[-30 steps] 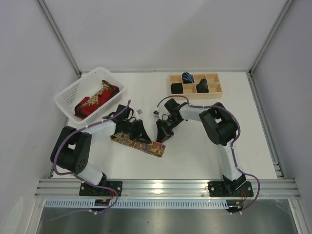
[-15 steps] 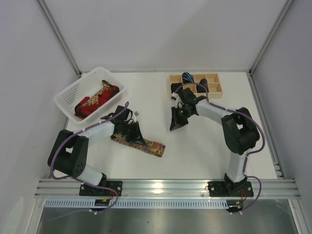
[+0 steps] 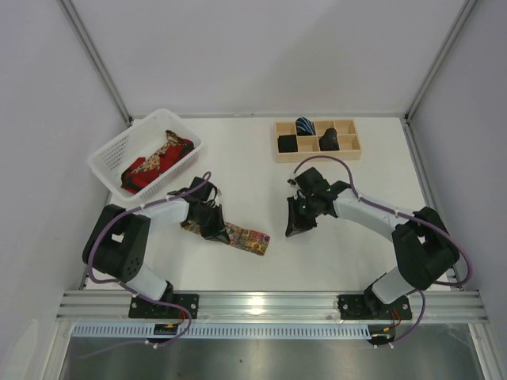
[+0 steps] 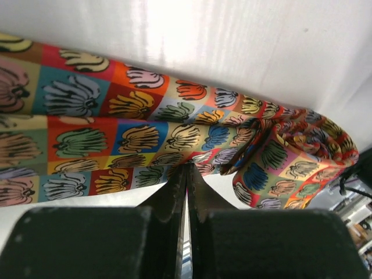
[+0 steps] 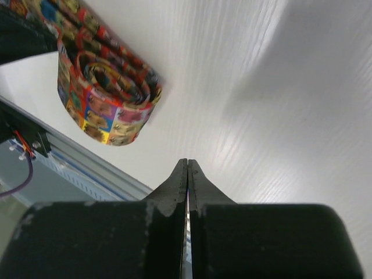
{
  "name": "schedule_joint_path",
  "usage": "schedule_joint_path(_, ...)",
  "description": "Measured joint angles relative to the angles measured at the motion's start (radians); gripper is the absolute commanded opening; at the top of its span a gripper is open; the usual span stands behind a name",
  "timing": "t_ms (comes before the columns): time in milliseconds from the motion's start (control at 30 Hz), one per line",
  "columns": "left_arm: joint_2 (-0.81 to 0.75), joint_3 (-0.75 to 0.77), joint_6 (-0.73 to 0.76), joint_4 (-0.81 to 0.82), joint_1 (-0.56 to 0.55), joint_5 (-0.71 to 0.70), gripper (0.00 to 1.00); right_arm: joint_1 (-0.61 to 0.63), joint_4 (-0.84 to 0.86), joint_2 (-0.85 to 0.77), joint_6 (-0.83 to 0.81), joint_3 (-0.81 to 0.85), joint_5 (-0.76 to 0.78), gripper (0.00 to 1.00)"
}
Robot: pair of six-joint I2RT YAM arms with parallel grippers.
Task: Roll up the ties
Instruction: Roll the tie
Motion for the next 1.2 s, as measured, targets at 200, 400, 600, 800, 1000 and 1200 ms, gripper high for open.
schedule_joint_path(200,0.039,0.005,-0.052,0.058,-0.056,0.053,0.05,0.022,0.037,-0.089,0.091,-0.133,0.000,0.00)
schedule_joint_path(400,0.064,0.006,-0.111,0.116,-0.137,0.098,0.07,0.003,0.056,-0.136,0.145,-0.183,0.008,0.05)
schedule_joint_path(600,0.047,0.006,-0.117,0.109,-0.149,0.110,0.17,-0.084,0.061,-0.193,0.158,-0.207,0.003,0.39)
schedule_joint_path(800,-0.049,0.046,-0.094,0.079,-0.149,0.166,0.18,-0.102,0.124,-0.255,0.205,-0.307,-0.072,0.10)
schedule_joint_path(1000,-0.060,0.108,-0.084,0.072,-0.149,0.197,0.16,-0.069,0.209,-0.251,0.330,-0.412,-0.108,0.00)
schedule_joint_path(1200,-0.063,0.126,-0.071,0.047,-0.149,0.206,0.17,0.015,0.306,-0.175,0.447,-0.433,-0.106,0.00)
